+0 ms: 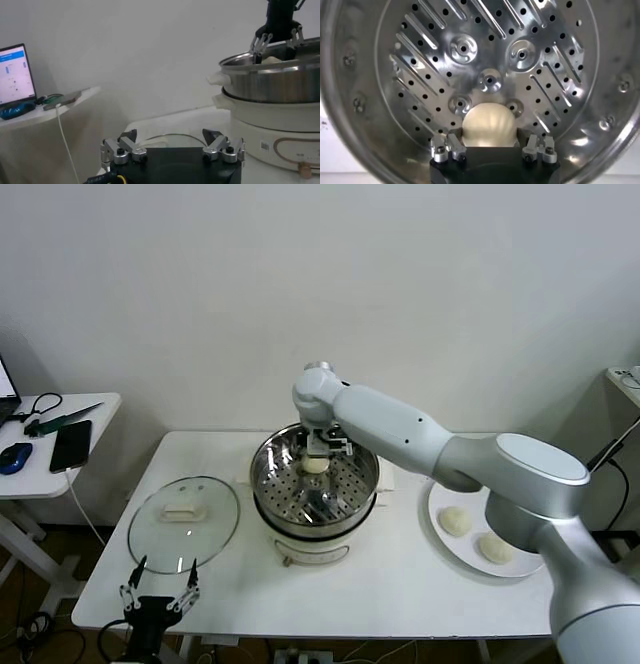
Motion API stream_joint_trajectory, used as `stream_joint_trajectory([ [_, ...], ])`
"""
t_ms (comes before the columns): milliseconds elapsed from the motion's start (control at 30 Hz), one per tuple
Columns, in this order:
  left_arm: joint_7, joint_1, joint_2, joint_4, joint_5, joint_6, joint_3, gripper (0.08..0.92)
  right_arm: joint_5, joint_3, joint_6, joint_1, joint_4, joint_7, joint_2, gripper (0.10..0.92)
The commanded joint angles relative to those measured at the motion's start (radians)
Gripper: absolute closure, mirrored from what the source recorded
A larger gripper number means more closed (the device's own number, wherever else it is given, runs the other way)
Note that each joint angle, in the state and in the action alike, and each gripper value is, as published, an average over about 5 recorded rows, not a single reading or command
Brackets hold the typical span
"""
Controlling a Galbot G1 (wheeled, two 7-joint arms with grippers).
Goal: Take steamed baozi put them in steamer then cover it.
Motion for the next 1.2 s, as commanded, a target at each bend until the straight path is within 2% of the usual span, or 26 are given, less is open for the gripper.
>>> stream_joint_trajectory([
  [33, -0.001, 0.006, -0.001, 0.0, 0.001, -0.001, 0.001, 0.177, -0.029, 0.007, 0.002, -0.021, -0.008, 0.013, 0.01, 0.229],
  [367, -0.006, 0.009, -0.001, -0.002, 0.008, -0.003, 0.003, 0.177, 0.103, 0.014, -0.021, 0.083, 0.141, -0.028, -0.097, 0.203],
  [533, -0.004, 0.01, -0.009, -0.014, 0.011, 0.002, 0.011, 0.177, 0.288, -0.002, -0.086, 0.172, 0.227, -0.038, -0.214, 0.203],
  [633, -0.003, 0.009, -0.017, -0.024, 0.017, 0.006, 0.023, 0.177, 0.46, -0.088, -0.188, 0.261, 0.272, 0.006, -0.332, 0.203],
  [733, -0.001, 0.011, -0.017, -0.037, 0.023, 0.009, 0.035, 0.177, 0.683, -0.229, -0.381, 0.378, 0.316, 0.075, -0.459, 0.203],
  [833, 0.001, 0.012, -0.016, -0.047, 0.026, 0.013, 0.041, 0.177, 0.869, -0.31, -0.553, 0.445, 0.322, 0.055, -0.559, 0.203],
  [1033, 0.001, 0.007, -0.016, -0.046, 0.028, 0.016, 0.043, 0.177, 1.073, -0.375, -0.832, 0.417, 0.311, 0.036, -0.715, 0.203],
  [1200, 0.001, 0.004, -0.017, -0.041, 0.036, 0.016, 0.048, 0.177, 1.145, -0.396, -0.924, 0.316, 0.331, 0.028, -0.813, 0.203],
])
